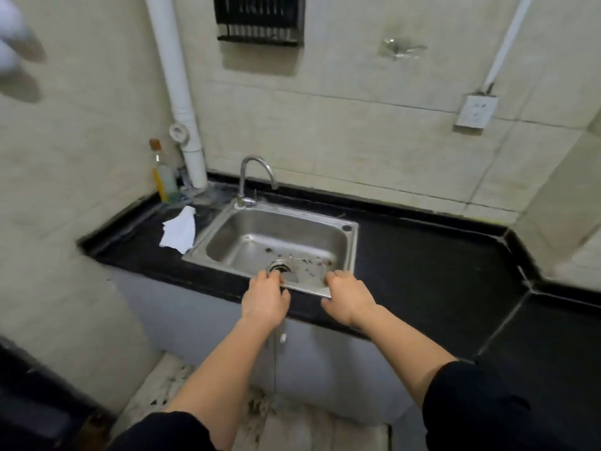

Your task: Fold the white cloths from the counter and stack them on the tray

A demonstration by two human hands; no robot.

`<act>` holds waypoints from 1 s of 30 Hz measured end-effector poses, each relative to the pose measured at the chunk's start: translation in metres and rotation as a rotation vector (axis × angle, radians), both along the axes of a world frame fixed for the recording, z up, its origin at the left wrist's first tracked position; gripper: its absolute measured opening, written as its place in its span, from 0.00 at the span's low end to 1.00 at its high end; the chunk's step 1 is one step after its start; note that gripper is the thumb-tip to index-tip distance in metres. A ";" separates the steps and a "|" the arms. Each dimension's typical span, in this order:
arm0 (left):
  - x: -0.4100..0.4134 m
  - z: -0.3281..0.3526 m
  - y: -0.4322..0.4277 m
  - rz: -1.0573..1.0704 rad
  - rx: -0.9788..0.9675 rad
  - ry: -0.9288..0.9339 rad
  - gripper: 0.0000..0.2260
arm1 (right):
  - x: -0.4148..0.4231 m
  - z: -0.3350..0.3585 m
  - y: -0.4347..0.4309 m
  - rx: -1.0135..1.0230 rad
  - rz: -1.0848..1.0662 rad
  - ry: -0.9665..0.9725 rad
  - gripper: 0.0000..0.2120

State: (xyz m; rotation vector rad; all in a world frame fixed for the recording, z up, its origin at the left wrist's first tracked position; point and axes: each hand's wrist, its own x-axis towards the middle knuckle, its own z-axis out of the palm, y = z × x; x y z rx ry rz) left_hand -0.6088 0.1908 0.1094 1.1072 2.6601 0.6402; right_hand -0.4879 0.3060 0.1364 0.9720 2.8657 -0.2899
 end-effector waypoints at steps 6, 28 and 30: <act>-0.107 -0.005 -0.010 0.235 -0.029 -0.054 0.14 | -0.125 -0.008 0.016 -0.070 0.177 0.007 0.16; -0.448 -0.142 -0.021 0.793 0.103 -0.495 0.16 | -0.498 -0.137 -0.017 -0.308 0.342 -0.132 0.26; -0.456 -0.148 -0.017 0.805 0.130 -0.500 0.18 | -0.506 -0.145 -0.019 -0.276 0.336 -0.156 0.25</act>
